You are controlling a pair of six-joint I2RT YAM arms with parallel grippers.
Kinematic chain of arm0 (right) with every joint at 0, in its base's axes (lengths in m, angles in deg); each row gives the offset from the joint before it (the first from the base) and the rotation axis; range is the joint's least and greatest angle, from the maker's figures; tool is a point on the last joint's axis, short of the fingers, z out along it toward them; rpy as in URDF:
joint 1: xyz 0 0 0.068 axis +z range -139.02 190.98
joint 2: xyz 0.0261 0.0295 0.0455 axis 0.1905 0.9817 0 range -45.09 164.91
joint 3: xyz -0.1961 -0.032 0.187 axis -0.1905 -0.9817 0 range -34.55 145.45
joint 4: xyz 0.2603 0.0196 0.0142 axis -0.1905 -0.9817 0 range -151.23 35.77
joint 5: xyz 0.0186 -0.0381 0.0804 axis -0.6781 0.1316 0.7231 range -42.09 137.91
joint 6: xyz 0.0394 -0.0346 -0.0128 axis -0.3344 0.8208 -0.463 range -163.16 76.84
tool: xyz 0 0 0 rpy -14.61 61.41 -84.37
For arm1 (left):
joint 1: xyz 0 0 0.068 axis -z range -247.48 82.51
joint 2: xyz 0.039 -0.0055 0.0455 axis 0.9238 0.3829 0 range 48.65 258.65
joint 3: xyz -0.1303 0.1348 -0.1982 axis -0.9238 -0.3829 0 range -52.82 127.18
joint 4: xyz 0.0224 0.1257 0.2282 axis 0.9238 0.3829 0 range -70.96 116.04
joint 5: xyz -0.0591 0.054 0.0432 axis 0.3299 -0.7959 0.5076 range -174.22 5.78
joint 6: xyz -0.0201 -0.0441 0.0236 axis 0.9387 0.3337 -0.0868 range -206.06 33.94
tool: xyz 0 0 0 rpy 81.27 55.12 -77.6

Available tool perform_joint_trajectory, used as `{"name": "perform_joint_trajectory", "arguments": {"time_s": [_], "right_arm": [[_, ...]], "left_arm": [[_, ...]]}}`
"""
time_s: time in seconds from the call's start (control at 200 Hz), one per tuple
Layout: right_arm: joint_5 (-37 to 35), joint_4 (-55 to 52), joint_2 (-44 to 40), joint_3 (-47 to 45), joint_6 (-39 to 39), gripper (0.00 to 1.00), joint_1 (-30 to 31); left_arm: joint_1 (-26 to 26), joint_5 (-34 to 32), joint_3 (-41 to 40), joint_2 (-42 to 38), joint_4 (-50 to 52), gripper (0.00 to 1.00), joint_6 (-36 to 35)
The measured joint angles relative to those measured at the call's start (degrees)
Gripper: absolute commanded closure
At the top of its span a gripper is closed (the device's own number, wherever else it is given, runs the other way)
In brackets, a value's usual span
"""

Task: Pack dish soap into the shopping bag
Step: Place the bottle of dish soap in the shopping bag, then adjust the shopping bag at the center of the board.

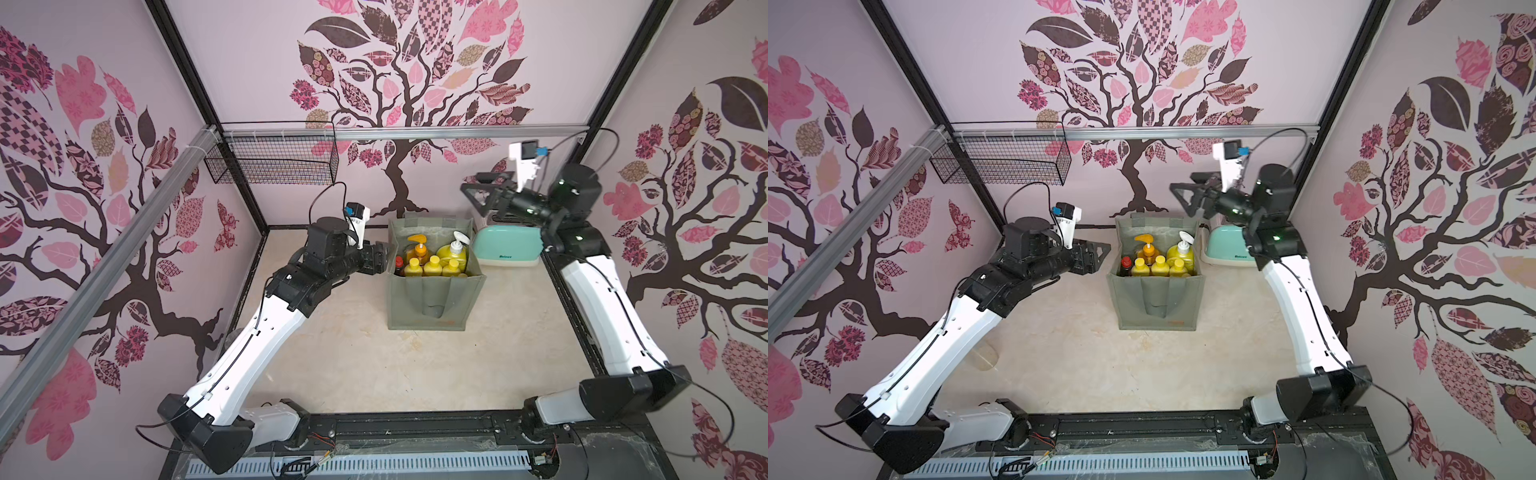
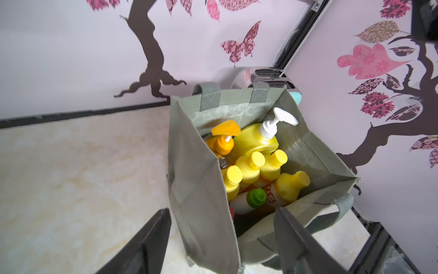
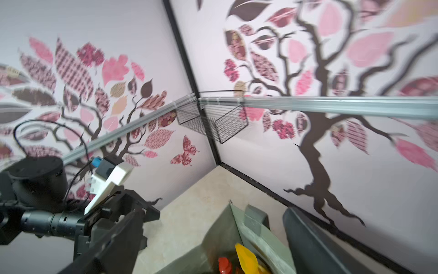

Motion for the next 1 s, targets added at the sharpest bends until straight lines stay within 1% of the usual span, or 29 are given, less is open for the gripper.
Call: {"name": "perform_joint_trajectory", "arguments": {"time_s": [0.085,0.225,0.295,0.355,0.465,0.525,0.59,0.78,1.0], "right_arm": [[-3.0,-7.6,-1.0,-1.7,-0.1,0.00,-0.7],[-11.9,-21.1,-1.3,-3.8,2.6,0.00,2.6],[-17.4,-25.9,-2.1,-5.5,3.8,0.00,5.3],[-22.2,-29.6,-3.1,-7.1,4.6,0.00,8.8],[-29.0,-33.1,-6.0,-11.4,5.2,0.00,14.6],[-31.8,-34.5,-8.2,-14.5,5.4,0.00,16.1],[-34.5,-36.0,-10.6,-17.7,5.3,0.00,16.2],[-38.7,-36.9,-15.1,-23.4,5.3,0.00,16.2],[-39.1,-35.9,-16.5,-26.3,5.3,0.00,16.9]], "left_arm": [[0.0,0.7,2.7,2.0,-0.5,0.08,0.3],[0.6,1.6,2.4,4.8,-0.9,0.07,0.7],[1.9,1.2,-0.1,5.0,-0.8,0.07,0.7],[3.3,0.6,-2.6,4.7,-0.6,0.07,0.6],[6.3,-1.4,-8.2,2.9,0.1,0.07,0.6],[7.5,-2.3,-11.5,1.0,0.5,0.07,0.7],[8.2,-3.3,-14.8,-1.4,0.5,0.07,0.9],[8.5,-5.4,-21.0,-7.4,0.5,0.07,1.3],[8.7,-5.7,-25.4,-8.3,0.5,0.07,2.4]]}}
